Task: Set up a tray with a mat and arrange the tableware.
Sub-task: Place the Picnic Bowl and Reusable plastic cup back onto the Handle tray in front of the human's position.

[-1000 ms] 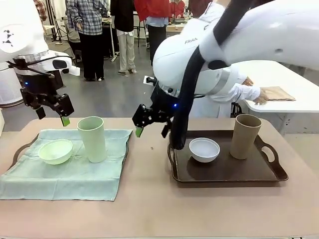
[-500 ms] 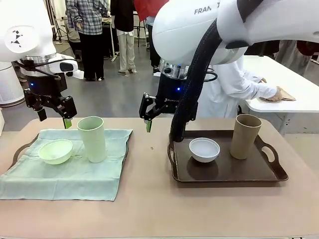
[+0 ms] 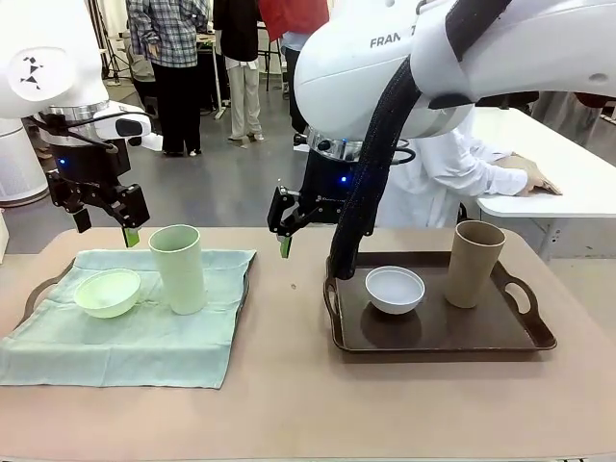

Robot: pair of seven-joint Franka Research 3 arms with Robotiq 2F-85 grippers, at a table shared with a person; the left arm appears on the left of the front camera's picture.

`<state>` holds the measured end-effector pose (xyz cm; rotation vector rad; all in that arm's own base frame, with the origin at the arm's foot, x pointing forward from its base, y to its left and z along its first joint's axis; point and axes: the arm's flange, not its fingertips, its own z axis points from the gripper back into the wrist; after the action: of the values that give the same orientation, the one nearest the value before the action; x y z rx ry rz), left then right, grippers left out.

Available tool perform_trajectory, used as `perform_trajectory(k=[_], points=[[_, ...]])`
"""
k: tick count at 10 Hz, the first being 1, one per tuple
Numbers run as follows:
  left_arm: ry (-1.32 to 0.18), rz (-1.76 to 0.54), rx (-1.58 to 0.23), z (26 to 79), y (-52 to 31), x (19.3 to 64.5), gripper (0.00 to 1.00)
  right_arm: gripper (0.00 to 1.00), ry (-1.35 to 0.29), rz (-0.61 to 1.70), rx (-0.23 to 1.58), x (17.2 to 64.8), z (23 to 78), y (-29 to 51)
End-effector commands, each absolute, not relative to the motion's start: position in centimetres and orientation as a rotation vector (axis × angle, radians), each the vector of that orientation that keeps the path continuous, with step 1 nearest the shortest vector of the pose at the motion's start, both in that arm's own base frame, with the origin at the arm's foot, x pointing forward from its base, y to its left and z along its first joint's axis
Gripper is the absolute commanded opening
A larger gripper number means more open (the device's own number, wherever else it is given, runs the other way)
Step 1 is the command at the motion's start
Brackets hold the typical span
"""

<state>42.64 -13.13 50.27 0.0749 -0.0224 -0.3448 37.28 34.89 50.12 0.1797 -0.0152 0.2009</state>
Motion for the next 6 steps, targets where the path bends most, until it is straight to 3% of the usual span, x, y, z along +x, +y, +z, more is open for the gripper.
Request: perform_trajectory(k=[1,6], points=[[-0.037,-0.348,0.071,50.38,-13.03,42.53,1.0,1.0,-0.02,0.212,0.205,36.99,49.68,34.61],[-0.037,-0.348,0.071,50.38,-13.03,42.53,1.0,1.0,-0.02,0.212,0.205,36.99,49.68,34.61]])
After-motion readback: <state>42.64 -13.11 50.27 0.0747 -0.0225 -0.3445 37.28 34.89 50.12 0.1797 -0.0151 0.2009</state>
